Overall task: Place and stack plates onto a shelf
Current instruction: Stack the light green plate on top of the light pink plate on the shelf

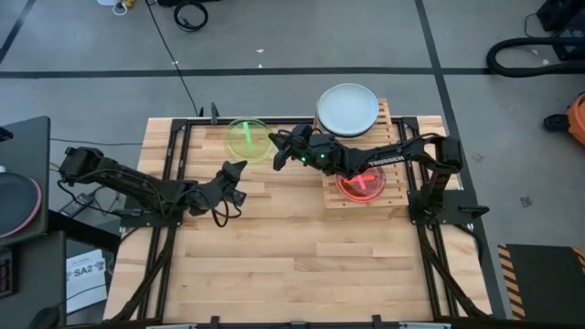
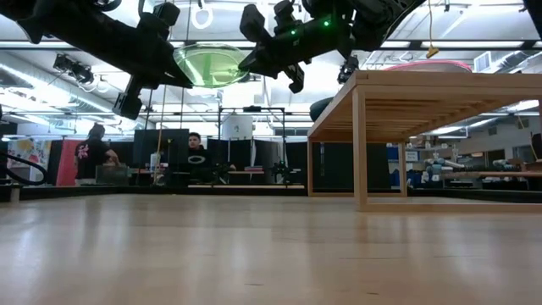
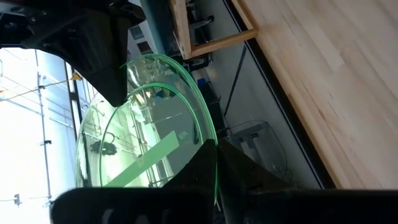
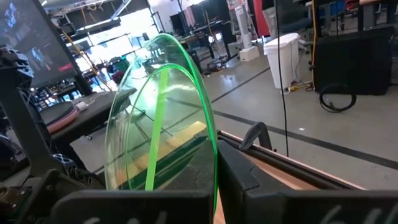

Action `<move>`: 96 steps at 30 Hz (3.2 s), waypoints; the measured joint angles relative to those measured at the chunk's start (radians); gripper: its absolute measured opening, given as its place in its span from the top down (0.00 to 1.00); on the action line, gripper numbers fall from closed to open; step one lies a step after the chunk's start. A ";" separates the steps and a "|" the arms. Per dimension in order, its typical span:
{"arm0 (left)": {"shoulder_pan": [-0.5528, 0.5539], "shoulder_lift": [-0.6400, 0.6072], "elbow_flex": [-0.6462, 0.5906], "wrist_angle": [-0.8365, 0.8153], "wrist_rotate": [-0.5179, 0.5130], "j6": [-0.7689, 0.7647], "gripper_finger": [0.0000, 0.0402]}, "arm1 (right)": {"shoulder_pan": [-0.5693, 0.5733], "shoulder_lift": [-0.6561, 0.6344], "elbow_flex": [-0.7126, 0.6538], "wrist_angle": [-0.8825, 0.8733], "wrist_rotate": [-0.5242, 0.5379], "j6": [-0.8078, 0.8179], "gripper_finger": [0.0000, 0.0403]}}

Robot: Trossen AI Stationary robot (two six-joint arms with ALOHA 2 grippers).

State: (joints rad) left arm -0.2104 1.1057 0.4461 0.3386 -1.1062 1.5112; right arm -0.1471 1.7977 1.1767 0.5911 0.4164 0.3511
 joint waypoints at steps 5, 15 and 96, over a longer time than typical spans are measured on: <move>0.000 0.000 0.000 0.001 0.000 -0.006 0.89 | 0.000 0.000 0.000 -0.001 -0.002 -0.002 0.97; 0.000 0.000 0.000 0.002 0.043 -0.152 0.72 | -0.012 -0.006 0.000 -0.001 -0.002 -0.015 0.97; 0.000 0.000 0.000 0.001 0.236 -0.409 0.70 | -0.143 -0.906 -0.001 -1.776 -0.462 0.413 0.89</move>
State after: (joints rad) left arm -0.2104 1.1061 0.4461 0.3393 -0.8703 1.1027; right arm -0.2905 0.8921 1.1759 -1.1849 -0.0456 0.7645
